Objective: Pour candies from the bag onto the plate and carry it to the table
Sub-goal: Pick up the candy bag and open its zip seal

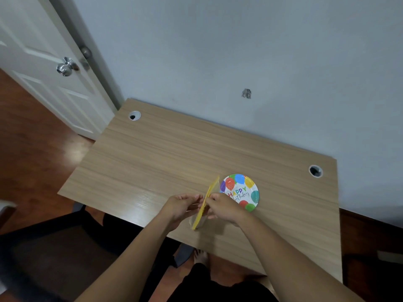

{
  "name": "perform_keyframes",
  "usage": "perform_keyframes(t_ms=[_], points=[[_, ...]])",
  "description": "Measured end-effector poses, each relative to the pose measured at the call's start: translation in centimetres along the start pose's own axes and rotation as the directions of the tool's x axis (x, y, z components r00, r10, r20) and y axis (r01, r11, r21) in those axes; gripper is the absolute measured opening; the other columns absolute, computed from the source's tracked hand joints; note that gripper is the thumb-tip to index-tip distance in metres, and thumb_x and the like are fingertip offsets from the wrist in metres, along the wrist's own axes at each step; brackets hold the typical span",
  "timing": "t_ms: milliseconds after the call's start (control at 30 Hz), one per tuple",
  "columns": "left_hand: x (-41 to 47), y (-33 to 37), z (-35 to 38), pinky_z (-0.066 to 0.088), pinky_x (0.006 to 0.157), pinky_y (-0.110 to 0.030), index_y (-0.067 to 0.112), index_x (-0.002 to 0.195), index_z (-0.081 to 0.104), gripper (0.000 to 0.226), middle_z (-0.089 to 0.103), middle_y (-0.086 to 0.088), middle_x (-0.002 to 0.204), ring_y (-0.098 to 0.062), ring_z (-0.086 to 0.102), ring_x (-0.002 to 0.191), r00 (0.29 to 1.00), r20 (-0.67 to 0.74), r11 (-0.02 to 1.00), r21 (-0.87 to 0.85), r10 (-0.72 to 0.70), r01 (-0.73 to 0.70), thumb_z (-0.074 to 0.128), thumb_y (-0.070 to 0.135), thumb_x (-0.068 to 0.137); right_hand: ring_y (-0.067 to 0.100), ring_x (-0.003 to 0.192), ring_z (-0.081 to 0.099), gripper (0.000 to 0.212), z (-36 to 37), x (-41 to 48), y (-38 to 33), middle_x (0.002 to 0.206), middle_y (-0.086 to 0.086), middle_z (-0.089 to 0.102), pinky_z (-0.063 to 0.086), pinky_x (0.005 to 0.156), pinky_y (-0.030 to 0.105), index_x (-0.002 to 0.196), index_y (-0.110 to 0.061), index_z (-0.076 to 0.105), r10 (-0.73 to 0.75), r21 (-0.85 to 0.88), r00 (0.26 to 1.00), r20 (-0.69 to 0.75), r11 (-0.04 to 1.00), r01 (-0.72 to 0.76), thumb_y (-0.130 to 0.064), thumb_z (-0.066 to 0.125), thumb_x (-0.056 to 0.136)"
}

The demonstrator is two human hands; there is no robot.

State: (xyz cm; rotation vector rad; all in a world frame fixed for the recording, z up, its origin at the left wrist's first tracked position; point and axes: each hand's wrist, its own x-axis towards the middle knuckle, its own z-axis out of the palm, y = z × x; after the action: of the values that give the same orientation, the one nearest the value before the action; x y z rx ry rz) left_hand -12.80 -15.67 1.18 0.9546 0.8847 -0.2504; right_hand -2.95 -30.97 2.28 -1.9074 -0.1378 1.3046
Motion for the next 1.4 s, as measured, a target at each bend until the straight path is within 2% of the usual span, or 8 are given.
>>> perform_keyframes(t_ms=[167, 467, 700, 800, 900, 1000, 1167, 1400], points=[[-0.2, -0.6, 0.6, 0.068, 0.078, -0.025, -0.003, 0.113, 0.078, 0.017, 0.081, -0.019, 0.099, -0.018, 0.081, 0.080, 0.999, 0.021, 0.996, 0.085, 0.035, -0.037, 0.065, -0.003, 0.103, 0.028, 0.097, 0.082, 0.032, 0.0, 0.0, -0.1, 0.086, 0.005, 0.075, 0.068, 0.091, 0.043, 0.088, -0.012, 0.072, 0.057, 0.073, 0.998, -0.041, 0.996, -0.054, -0.037, 0.054, 0.099], [-0.4, -0.7, 0.8, 0.068, 0.077, -0.025, -0.008, 0.118, 0.075, 0.025, 0.082, -0.024, 0.111, -0.021, 0.083, 0.086, 0.999, 0.000, 0.999, 0.024, 0.048, -0.048, 0.077, -0.006, 0.093, 0.023, 0.095, 0.082, 0.034, -0.6, 0.1, 0.6, 0.109, 0.016, 0.079, 0.069, 0.087, 0.044, 0.110, -0.007, 0.071, 0.023, 0.004, 0.998, -0.058, 1.000, -0.023, -0.033, 0.050, 0.103], [-0.6, -0.2, 0.8, 0.066, 0.089, -0.026, -0.004, 0.121, 0.078, 0.030, 0.082, -0.022, 0.117, -0.024, 0.081, 0.102, 0.996, 0.072, 0.996, 0.069, 0.047, -0.052, 0.080, 0.003, 0.093, 0.026, 0.089, 0.083, 0.033, -0.7, 0.1, 1.0, 0.093, 0.014, 0.083, 0.067, 0.089, 0.051, 0.096, -0.001, 0.069, -0.066, -0.057, 0.990, -0.126, 0.997, 0.059, -0.034, 0.067, 0.099], [-0.7, -0.1, 0.7, 0.063, 0.098, -0.032, -0.001, 0.121, 0.079, 0.030, 0.083, -0.019, 0.117, -0.026, 0.080, 0.109, 0.995, 0.090, 0.995, 0.084, 0.051, -0.059, 0.082, 0.005, 0.092, 0.032, 0.092, 0.082, 0.033, -0.8, 0.1, 1.2, 0.084, 0.011, 0.081, 0.066, 0.092, 0.053, 0.078, -0.014, 0.065, -0.072, 0.037, 0.991, -0.111, 0.996, 0.077, -0.040, 0.072, 0.098], [-0.8, 0.0, 0.7, 0.064, 0.096, -0.031, 0.000, 0.119, 0.079, 0.031, 0.084, -0.017, 0.111, -0.023, 0.081, 0.103, 0.994, 0.096, 0.993, 0.092, 0.060, -0.069, 0.085, 0.004, 0.089, 0.035, 0.092, 0.082, 0.033, -0.9, -0.2, 1.6, 0.081, 0.007, 0.077, 0.062, 0.097, 0.054, 0.080, -0.017, 0.065, -0.089, 0.123, 0.995, -0.049, 0.988, 0.095, -0.043, 0.071, 0.100], [-0.7, 0.1, 0.8, 0.065, 0.079, -0.022, 0.000, 0.110, 0.080, 0.020, 0.085, -0.012, 0.093, -0.018, 0.081, 0.085, 0.996, 0.073, 0.991, 0.117, 0.061, -0.069, 0.081, -0.003, 0.090, 0.031, 0.096, 0.081, 0.031, -0.8, -0.7, 1.8, 0.095, 0.015, 0.081, 0.060, 0.101, 0.055, 0.085, -0.016, 0.069, -0.100, 0.175, 0.995, -0.008, 0.979, 0.100, -0.042, 0.067, 0.103], [-0.6, 0.0, 1.2, 0.068, 0.077, -0.026, 0.003, 0.095, 0.082, 0.012, 0.085, -0.013, 0.088, -0.020, 0.082, 0.078, 0.995, 0.020, 0.989, 0.109, 0.102, -0.104, 0.075, -0.008, 0.093, 0.031, 0.112, 0.078, 0.038, -1.0, -1.4, 1.6, 0.120, 0.019, 0.079, 0.060, 0.104, 0.048, 0.121, -0.003, 0.068, -0.073, 0.199, 0.997, 0.024, 0.978, 0.066, -0.037, 0.059, 0.108], [0.3, -1.0, 2.3, 0.067, 0.089, -0.043, 0.007, 0.091, 0.085, 0.012, 0.085, -0.016, 0.092, -0.031, 0.082, 0.089, 0.955, -0.201, 0.962, 0.211, 0.219, -0.176, 0.077, -0.002, 0.093, 0.032, 0.105, 0.080, 0.033, -0.6, -1.6, 0.2, 0.104, 0.023, 0.077, 0.063, 0.098, 0.054, 0.099, -0.006, 0.060, -0.068, 0.054, 0.993, -0.093, 0.996, 0.074, -0.039, 0.061, 0.099]])
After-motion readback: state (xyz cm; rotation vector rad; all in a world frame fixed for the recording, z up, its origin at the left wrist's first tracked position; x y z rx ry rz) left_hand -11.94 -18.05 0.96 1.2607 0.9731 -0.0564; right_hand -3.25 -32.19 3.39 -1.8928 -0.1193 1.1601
